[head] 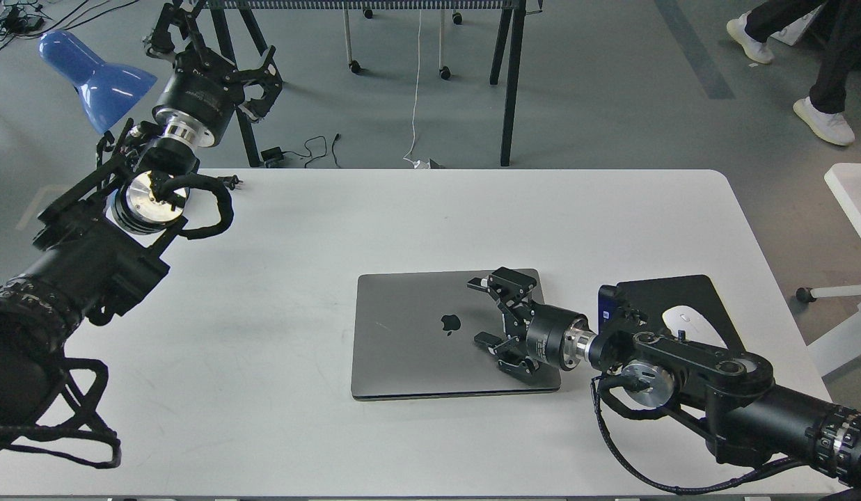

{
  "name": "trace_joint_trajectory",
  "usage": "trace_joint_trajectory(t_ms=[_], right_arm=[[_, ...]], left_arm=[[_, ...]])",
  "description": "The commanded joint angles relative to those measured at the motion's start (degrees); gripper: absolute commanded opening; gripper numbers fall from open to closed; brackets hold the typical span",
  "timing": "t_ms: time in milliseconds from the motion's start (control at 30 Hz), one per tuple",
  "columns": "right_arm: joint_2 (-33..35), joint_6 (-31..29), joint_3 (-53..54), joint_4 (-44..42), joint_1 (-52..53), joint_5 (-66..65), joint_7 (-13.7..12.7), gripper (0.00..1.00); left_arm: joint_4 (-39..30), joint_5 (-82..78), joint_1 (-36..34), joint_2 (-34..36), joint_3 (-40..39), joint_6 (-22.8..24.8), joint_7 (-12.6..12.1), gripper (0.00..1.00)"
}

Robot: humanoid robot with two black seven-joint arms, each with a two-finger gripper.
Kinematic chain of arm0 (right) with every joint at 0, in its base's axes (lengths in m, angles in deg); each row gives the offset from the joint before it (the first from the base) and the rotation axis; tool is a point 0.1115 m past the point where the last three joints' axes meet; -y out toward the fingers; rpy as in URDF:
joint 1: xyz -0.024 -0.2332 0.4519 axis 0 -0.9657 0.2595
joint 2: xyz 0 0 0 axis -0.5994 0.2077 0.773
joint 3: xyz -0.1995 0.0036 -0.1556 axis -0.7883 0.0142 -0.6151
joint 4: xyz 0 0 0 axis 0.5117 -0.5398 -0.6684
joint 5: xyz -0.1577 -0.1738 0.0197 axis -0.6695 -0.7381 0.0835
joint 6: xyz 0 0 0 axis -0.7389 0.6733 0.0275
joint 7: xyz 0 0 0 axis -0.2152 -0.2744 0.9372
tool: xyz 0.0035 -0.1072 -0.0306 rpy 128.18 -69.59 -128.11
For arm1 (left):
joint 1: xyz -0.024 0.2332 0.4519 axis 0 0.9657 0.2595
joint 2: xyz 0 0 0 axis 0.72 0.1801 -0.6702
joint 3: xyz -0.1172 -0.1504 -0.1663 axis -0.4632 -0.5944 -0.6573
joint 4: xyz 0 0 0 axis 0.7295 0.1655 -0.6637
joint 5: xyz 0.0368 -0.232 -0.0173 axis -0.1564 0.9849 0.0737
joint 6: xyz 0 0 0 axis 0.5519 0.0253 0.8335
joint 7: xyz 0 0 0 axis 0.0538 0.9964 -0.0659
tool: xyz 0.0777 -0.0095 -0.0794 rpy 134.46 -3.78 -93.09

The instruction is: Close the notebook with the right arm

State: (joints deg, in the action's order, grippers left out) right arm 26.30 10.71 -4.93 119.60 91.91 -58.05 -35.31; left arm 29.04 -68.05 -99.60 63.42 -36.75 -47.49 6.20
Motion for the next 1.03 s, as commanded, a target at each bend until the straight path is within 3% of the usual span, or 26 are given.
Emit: trace_joint_trajectory(t_ms=[0,467,700,1000], right_arm=[[3.0,-0.2,6.6,0.5,1.8,0.5,0.3,1.00],[2.8,-0.1,40.7,-4.5,4.2,1.3,-0.5,1.00],[0.1,-0.6,48.6,-14.8,4.6,11.2,0.5,1.00],[-0.8,-0.5,47.8,-16.9,7.3,11.5,-0.1,1.00]], left_arm=[[0.0,0.0,0.0,0.0,0.0,0.0,0.0,1.00],[0.0,0.0,0.0,0.0,0.2,0.0,0.0,1.00],[0.0,0.0,0.0,0.0,0.1,0.0,0.0,1.00],[-0.1,0.0,0.0,0.0,0.1,0.0,0.0,1.00]])
